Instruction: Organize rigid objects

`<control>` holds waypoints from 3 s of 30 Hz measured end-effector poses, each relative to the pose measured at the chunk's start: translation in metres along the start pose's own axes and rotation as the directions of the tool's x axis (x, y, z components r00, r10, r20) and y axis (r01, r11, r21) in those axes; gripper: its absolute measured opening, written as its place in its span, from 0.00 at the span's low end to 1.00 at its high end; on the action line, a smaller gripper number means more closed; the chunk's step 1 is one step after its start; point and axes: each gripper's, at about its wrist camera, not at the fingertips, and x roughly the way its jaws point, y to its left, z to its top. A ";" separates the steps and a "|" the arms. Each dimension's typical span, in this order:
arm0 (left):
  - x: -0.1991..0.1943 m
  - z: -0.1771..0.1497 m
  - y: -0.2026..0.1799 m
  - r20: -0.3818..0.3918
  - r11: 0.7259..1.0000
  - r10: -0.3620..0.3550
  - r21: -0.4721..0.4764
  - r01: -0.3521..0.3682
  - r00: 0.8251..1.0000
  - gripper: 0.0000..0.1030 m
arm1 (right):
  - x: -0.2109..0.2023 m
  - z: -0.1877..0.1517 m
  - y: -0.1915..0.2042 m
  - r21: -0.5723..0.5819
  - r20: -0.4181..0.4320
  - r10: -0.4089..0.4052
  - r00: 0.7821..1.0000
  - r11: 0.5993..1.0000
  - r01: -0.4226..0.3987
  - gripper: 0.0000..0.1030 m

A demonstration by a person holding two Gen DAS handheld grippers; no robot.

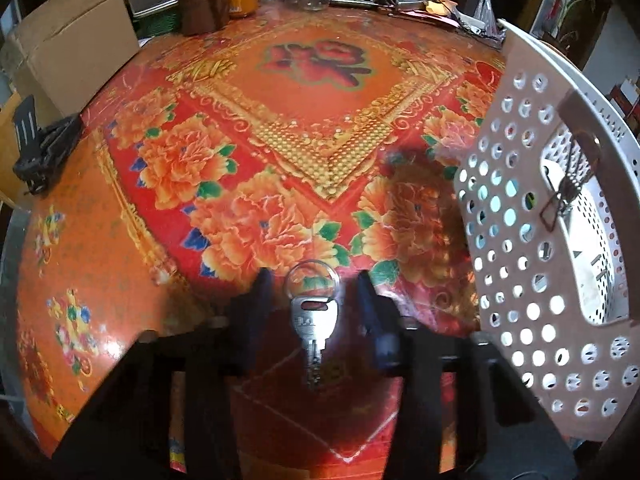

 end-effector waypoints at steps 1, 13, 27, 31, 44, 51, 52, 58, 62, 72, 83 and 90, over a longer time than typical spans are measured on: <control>0.000 0.000 -0.001 -0.002 1.000 -0.003 0.002 0.003 1.000 0.23 | 0.000 0.000 0.000 0.000 0.000 0.000 1.000 1.000 0.000 0.28; -0.015 0.000 0.001 0.037 1.000 -0.013 0.007 0.012 0.999 0.22 | 0.000 0.000 0.000 0.000 0.000 0.000 1.000 1.000 0.000 0.28; -0.058 -0.008 0.006 0.119 1.000 -0.019 -0.001 0.019 0.993 0.22 | 0.000 0.000 0.000 -0.001 0.000 0.000 1.000 1.000 0.000 0.28; -0.070 -0.008 0.008 0.142 1.000 -0.015 -0.006 0.016 0.990 0.22 | 0.000 0.000 0.000 0.000 0.000 0.000 1.000 1.000 0.000 0.28; -0.093 -0.008 0.008 0.180 1.000 -0.015 -0.004 0.016 0.983 0.22 | 0.000 0.000 0.000 0.000 0.000 0.000 1.000 1.000 0.000 0.28; -0.117 -0.004 0.008 0.220 1.000 -0.007 0.001 0.007 0.976 0.22 | 0.000 0.000 0.000 -0.001 0.000 0.001 1.000 1.000 -0.001 0.28; -0.121 -0.002 0.007 0.226 1.000 -0.007 0.005 0.006 0.974 0.22 | 0.000 0.000 0.000 -0.001 0.000 0.000 1.000 1.000 0.000 0.28; -0.162 0.014 -0.010 0.289 0.999 -0.007 0.051 -0.007 0.957 0.22 | 0.000 0.000 0.000 -0.002 0.000 0.001 1.000 1.000 -0.001 0.28; -0.196 0.030 -0.031 0.340 0.995 -0.024 0.095 -0.009 0.940 0.22 | 0.000 0.000 0.000 0.000 0.000 0.001 1.000 1.000 -0.001 0.28; -0.203 0.056 -0.113 0.293 0.968 -0.140 0.241 0.069 0.946 0.17 | 0.000 0.000 0.000 0.000 0.000 0.002 1.000 1.000 -0.002 0.28; -0.144 0.050 -0.138 0.175 0.952 -0.160 0.287 0.105 0.972 0.17 | 0.000 -0.002 0.001 -0.002 -0.002 0.004 1.000 1.000 -0.004 0.28; -0.137 0.041 -0.110 0.206 0.963 -0.181 0.236 0.131 0.962 0.84 | 0.000 -0.002 0.001 -0.002 -0.002 0.003 1.000 1.000 -0.003 0.28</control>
